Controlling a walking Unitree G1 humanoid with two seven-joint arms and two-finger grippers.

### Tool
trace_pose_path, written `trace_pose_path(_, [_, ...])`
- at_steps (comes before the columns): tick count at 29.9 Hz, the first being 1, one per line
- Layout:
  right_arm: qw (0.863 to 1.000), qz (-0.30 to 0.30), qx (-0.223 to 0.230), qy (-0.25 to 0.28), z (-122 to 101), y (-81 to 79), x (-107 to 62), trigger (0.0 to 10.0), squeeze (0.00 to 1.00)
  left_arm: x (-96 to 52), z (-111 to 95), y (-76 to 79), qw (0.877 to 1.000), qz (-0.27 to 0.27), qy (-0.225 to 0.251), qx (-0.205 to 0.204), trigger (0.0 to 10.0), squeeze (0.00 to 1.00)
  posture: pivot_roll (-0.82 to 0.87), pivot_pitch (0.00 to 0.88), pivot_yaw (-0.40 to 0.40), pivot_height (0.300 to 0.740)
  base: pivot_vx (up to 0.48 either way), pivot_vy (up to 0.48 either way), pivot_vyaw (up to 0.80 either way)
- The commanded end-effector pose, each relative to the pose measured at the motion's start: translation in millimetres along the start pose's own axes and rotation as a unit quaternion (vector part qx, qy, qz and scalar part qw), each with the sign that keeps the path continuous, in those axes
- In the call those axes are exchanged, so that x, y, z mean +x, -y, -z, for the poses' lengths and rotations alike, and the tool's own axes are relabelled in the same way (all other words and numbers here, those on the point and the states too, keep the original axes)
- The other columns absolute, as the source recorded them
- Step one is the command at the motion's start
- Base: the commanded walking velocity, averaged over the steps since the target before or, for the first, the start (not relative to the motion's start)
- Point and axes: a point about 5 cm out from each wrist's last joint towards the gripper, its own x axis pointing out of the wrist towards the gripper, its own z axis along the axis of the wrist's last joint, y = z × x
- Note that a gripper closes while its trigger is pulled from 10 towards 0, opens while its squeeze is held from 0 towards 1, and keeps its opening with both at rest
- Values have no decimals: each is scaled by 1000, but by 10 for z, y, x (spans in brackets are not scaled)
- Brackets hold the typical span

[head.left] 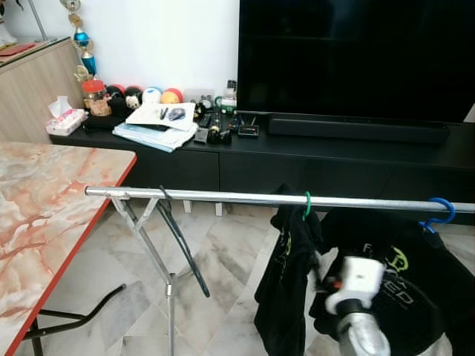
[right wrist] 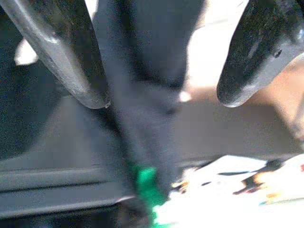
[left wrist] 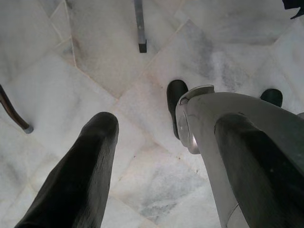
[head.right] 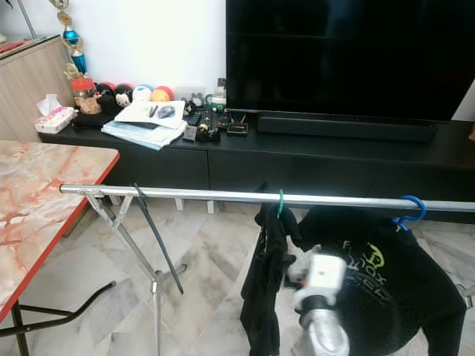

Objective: Hang hanger

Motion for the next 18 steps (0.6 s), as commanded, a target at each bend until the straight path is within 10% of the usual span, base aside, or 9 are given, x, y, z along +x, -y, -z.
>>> trace_pose_path(1, [1000, -21, -4, -11, -53, -5, 97, 10000, 0, 0, -2, -12, 1000, 0, -3, 5, 10000, 0, 102, 0, 14, 740, 0, 0, 0])
trace_pose_path(18, [994, 63, -45, -81, -127, 140, 374, 10000, 0, -62, 97, -236, 1000, -9, -6, -2, 10000, 0, 106, 0, 18, 740, 0, 0, 0])
